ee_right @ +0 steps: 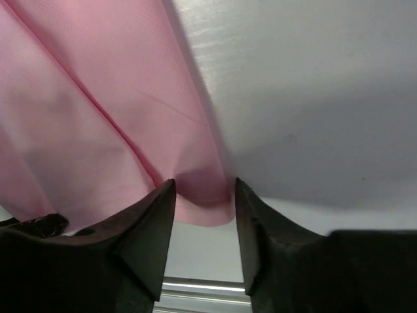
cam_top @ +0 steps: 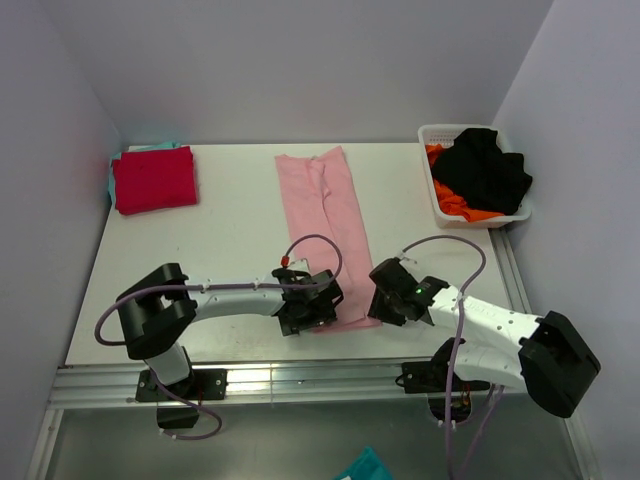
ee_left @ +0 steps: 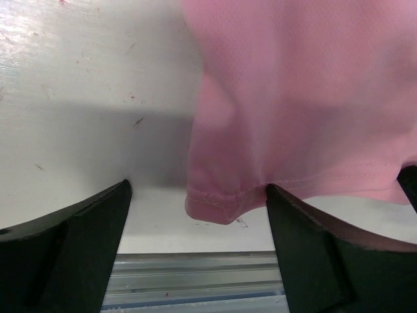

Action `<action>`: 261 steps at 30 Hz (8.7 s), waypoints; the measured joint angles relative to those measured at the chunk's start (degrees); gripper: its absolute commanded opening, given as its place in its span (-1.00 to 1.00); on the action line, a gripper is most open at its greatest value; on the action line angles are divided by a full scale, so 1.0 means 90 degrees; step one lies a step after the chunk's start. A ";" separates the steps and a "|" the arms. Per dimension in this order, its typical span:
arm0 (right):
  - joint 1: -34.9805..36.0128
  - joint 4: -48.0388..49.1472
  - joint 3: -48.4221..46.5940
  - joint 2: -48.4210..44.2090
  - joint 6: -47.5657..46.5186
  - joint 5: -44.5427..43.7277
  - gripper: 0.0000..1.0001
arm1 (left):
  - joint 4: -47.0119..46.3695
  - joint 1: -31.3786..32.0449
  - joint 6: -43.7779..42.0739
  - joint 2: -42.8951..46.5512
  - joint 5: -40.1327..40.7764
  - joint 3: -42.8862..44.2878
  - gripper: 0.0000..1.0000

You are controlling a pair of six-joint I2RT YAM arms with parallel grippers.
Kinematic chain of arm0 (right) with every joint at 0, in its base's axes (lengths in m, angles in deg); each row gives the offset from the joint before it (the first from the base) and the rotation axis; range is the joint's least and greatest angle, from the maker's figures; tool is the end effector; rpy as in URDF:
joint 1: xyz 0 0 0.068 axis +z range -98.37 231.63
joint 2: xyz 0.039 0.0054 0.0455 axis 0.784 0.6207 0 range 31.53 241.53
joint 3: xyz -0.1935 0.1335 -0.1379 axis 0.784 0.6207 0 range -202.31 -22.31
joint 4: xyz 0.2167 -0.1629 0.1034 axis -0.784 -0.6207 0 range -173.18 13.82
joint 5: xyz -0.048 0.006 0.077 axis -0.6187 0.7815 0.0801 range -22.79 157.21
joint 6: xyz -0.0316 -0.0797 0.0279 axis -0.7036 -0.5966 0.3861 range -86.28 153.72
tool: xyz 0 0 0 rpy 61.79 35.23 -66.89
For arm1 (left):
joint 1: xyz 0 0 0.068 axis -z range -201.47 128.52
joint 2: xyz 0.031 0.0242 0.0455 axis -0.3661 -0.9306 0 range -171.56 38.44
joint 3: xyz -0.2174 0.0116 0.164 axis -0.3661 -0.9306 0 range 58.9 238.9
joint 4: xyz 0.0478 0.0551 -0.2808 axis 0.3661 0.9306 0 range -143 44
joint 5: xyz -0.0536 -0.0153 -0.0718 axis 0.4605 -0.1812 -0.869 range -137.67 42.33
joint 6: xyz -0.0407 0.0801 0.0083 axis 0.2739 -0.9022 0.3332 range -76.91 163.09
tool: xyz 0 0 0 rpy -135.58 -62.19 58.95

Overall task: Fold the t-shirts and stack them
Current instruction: Grab the bottom of the folded rectangular tshirt with both arms, then fold the folded rectangular tshirt in 1/3 of the way, then grab one side of the 2/3 rectangular tshirt with both arms, then fold the long partially folded tshirt into a neat square

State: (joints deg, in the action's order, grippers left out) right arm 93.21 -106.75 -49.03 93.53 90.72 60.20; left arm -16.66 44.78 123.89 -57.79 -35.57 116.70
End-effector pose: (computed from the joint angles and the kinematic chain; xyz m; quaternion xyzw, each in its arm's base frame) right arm 0.1701 0.1378 0.0959 0.1436 0.9655 0.1194 0.1815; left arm 0.1531 -0.3061 0.1040 -0.1386 0.9760 -0.0967 0.1375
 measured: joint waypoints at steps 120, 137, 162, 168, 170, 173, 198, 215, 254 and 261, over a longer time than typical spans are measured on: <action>-0.1564 -0.0466 -0.4250 0.4012 -0.1515 0.1066 0.47 | -0.0277 -0.4070 -0.2538 -0.0500 -0.1698 0.0971 0.95; -0.1564 -0.0129 -0.4486 0.4898 -0.1433 0.1093 -1.00 | -0.0736 -0.4027 -0.2596 -0.1122 -0.1877 0.1124 -0.99; -0.1409 -0.0631 -0.2079 0.0413 -0.0940 0.0833 -1.00 | -0.0534 -0.3089 -0.2023 0.1265 -0.1693 -0.0046 -0.99; -0.1348 -0.1141 -0.1676 -0.0724 -0.0733 0.0882 -1.00 | -0.0359 -0.2650 -0.1423 0.2188 -0.1700 -0.0505 -0.99; -0.1341 -0.1353 -0.1649 -0.1035 -0.0685 0.0906 -1.00 | -0.0262 -0.2560 -0.1219 0.2484 -0.1710 -0.0578 -0.99; -0.1326 -0.1554 -0.1651 -0.1321 -0.0622 0.0933 -1.00 | -0.0151 -0.2506 -0.0996 0.2827 -0.1722 -0.0583 -0.99; -0.1537 -0.2108 -0.6224 0.3500 -0.1591 0.0692 -1.00 | 0.0347 -0.4600 -0.2278 -0.0369 -0.2613 0.2222 -0.99; -0.2373 -0.3383 -1.1363 0.7781 -0.2016 0.0714 -1.00 | 0.0799 -0.5911 -0.3138 -0.4687 -0.4405 0.7057 -0.99; -0.1758 -0.2205 -0.4189 0.0304 -0.1763 0.1749 -1.00 | 0.0126 -0.4964 -0.2208 0.3648 -0.4014 -0.0542 -0.99; -0.1758 -0.2305 -0.4998 0.1443 -0.1892 0.1634 -1.00 | -0.0012 -0.4976 -0.2127 0.3322 -0.3903 -0.0658 -0.99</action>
State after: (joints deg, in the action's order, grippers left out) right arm 77.39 -127.49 -94.01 106.51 73.69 74.91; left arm -16.77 0.00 104.74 -27.89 -70.70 110.78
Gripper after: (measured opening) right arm 0.005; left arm 0.030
